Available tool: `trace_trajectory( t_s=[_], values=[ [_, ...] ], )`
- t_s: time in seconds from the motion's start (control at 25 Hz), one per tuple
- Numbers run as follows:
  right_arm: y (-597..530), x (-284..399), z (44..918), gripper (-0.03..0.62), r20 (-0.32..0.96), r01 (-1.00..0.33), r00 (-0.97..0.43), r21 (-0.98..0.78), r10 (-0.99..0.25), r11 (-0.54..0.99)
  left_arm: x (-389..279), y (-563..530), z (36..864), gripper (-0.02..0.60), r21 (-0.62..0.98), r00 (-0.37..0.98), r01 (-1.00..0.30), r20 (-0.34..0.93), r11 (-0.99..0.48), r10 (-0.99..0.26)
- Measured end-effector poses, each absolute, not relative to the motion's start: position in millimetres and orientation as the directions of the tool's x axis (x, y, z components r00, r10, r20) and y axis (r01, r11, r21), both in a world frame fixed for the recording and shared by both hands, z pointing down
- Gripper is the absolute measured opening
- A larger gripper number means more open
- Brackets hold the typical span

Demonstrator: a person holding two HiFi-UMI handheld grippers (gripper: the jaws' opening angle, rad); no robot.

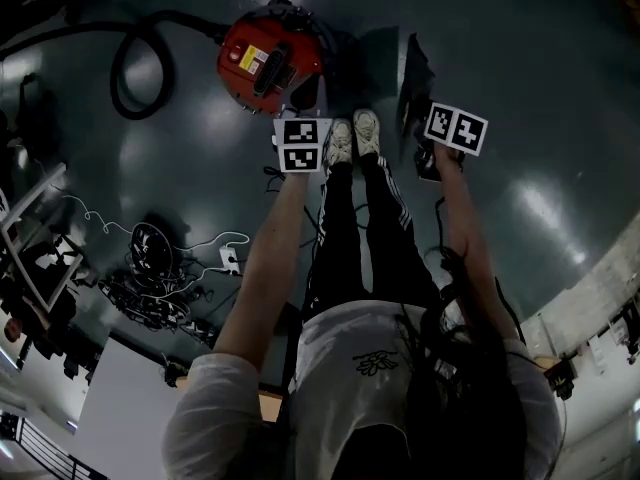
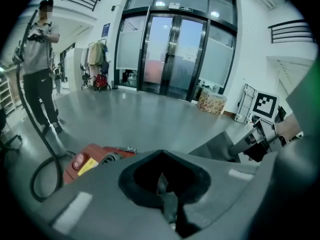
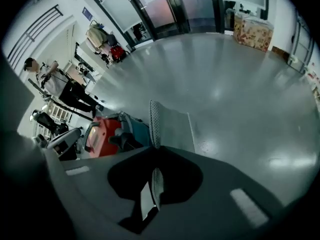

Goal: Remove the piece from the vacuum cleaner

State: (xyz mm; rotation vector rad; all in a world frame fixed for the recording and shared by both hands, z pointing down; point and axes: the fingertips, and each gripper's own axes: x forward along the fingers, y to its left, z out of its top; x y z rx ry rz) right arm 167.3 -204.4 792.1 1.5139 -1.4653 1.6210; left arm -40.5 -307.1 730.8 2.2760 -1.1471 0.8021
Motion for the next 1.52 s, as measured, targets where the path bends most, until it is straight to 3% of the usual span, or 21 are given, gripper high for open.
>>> trace_trajectory(
  t_s=[0.24,0.44,0.8,1.12,1.52],
  values=[
    [-237,161,669,0.048,0.82,-0.843,-0.224,-0.434,-0.526,-0.317,-27,-318,612,0.002,0.178,0.492,-0.859,0.544,-0.479,-0.68],
    [-263,152,559,0.048,0.695,-0.855,-0.245,-0.483,-0.676,-0.187,-28,-327,499,0.002,0.244,0.491,-0.871,0.387,-0.427,-0.781],
    [-292,142,400,0.048,0.423,-0.857,-0.293,-0.515,-0.857,0.039,-21,-334,344,0.002,0.144,0.566,-0.821,0.083,-0.552,-0.82],
    [-287,120,318,0.054,0.205,-0.78,-0.392,-0.591,-0.897,0.206,-28,-318,256,0.002,0.087,0.569,-0.813,-0.092,-0.576,-0.817],
    [-283,104,277,0.054,0.141,-0.799,-0.424,-0.524,-0.895,0.296,-27,-301,233,0.002,0.047,0.551,-0.826,-0.137,-0.561,-0.823]
  ],
)
